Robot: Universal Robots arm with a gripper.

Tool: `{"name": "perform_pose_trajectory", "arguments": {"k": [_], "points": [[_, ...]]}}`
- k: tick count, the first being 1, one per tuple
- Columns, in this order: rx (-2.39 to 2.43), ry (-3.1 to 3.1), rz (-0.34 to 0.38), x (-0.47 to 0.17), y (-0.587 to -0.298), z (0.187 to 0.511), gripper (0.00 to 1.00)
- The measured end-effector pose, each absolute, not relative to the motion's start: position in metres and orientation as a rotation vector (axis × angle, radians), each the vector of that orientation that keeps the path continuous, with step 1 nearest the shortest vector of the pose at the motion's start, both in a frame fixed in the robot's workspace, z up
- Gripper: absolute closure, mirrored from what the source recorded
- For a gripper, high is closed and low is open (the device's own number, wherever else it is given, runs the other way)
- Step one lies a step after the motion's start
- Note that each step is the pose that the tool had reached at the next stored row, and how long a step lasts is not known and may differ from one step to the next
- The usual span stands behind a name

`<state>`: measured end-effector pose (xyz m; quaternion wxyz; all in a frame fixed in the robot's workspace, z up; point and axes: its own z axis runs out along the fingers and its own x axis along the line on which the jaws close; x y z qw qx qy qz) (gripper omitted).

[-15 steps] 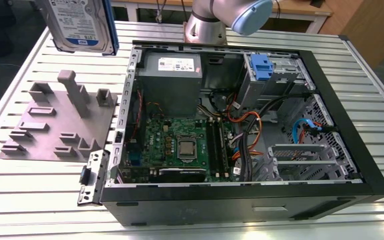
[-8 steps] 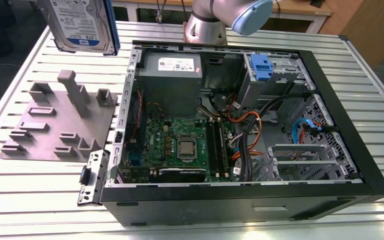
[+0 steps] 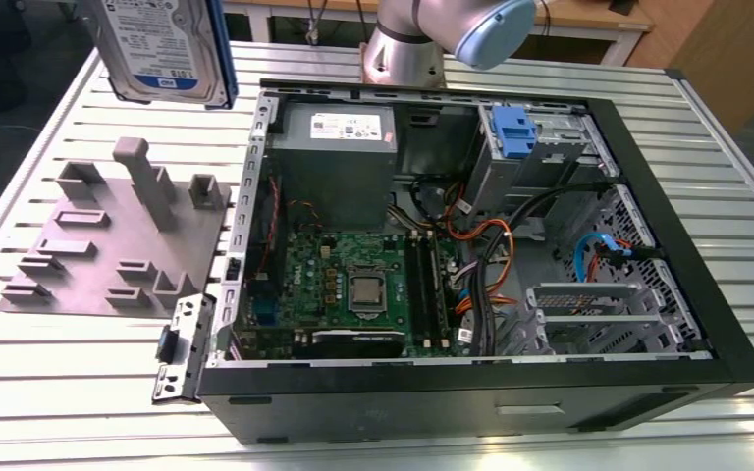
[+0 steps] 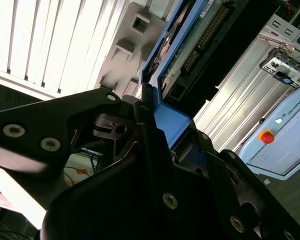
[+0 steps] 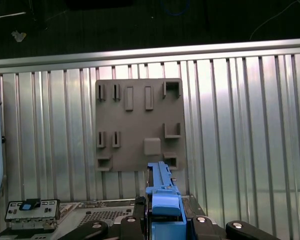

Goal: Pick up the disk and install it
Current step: 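Pick up the disk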

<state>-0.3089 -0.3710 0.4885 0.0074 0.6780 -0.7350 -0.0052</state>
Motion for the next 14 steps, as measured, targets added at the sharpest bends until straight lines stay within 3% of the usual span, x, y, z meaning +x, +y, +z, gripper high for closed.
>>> {"name": "perform_pose_trajectory", "arguments": {"k": [14], "points": [[2.120,-2.298,-0.016,-0.3062,-0.3710,0.4885,0.64]]}}
